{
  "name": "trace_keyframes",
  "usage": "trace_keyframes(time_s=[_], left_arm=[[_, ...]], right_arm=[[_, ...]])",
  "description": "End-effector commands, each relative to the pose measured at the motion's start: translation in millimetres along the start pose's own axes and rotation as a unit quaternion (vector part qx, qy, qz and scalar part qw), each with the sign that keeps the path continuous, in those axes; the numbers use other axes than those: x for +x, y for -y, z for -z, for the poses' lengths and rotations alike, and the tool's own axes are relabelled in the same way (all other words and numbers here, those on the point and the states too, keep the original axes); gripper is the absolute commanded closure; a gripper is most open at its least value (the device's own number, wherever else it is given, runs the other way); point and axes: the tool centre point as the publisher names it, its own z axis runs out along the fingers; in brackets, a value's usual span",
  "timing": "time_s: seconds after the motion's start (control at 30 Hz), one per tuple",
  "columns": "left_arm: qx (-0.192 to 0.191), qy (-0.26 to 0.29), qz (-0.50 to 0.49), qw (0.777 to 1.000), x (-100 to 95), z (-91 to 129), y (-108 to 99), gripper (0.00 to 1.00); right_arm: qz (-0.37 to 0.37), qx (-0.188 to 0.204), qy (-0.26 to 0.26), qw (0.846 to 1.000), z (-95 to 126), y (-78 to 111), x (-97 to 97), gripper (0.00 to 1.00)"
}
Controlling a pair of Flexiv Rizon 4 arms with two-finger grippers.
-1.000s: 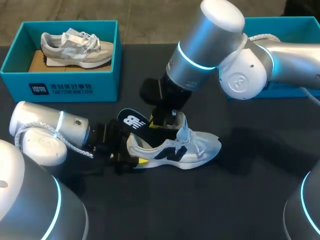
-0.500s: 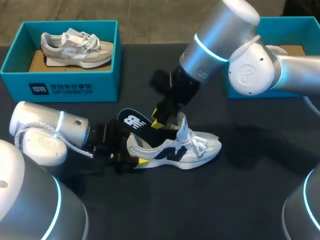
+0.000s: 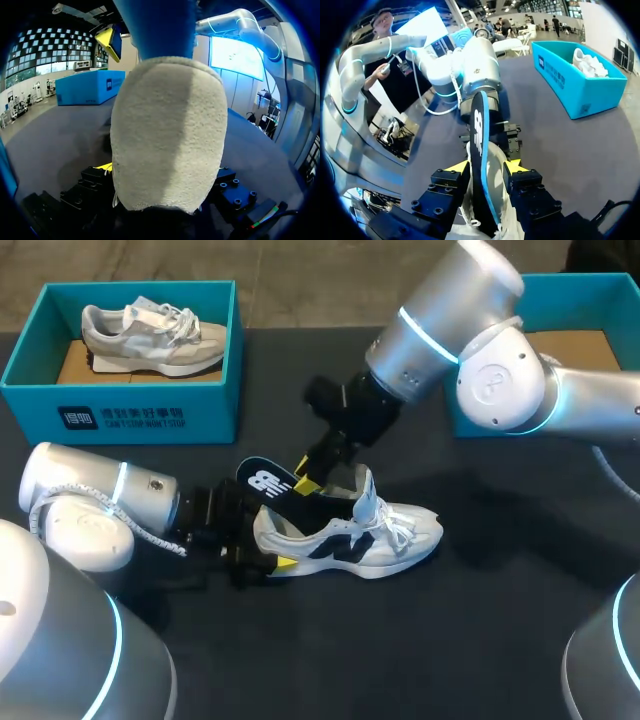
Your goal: Take the shoe out of the shoebox, open the shoe tongue, remove and reinsert the insole, then place the shoe into the shoebox
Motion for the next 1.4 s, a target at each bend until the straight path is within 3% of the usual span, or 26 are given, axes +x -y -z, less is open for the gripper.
trace_keyframes(time_s=[0.03, 0.33, 0.67, 0.73, 0.77, 0.8, 1.0, 1.4], left_arm=[[-0.002, 0.000, 0.001, 1.000, -1.8, -2, -4, 1.00], [-0.002, 0.000, 0.001, 1.000, -1.8, -2, -4, 1.00], [-0.002, 0.000, 0.001, 1.000, -1.8, -2, -4, 1.00], [-0.002, 0.000, 0.001, 1.000, -1.8, -2, -4, 1.00], [-0.002, 0.000, 0.001, 1.000, -1.8, -2, -4, 1.00], [-0.002, 0.000, 0.001, 1.000, -1.8, -2, -4, 1.00], [-0.002, 0.000, 0.001, 1.000, -1.8, -2, -4, 1.00], [-0.002, 0.000, 0.001, 1.000, -1.8, -2, -4, 1.00]], right_arm=[[-0.002, -0.007, -0.011, 1.000, -10, -4.1, -2.8, 0.57], [-0.006, -0.019, -0.017, 1.000, -19, -1.7, 1.0, 0.60], [-0.005, -0.016, -0.034, 0.999, -28, -2.2, 5.8, 0.69], [-0.004, -0.015, -0.035, 0.999, -30, -2.3, 6.1, 0.81], [-0.005, -0.016, -0.034, 0.999, -30, -2.4, 6.2, 0.96], [-0.005, -0.017, -0.031, 0.999, -29, -3.0, 6.6, 1.00], [-0.002, -0.031, -0.012, 0.999, -17, -11.1, 10.5, 1.00], [0.010, -0.130, 0.067, 0.989, 24, -55.7, 15.7, 1.00]])
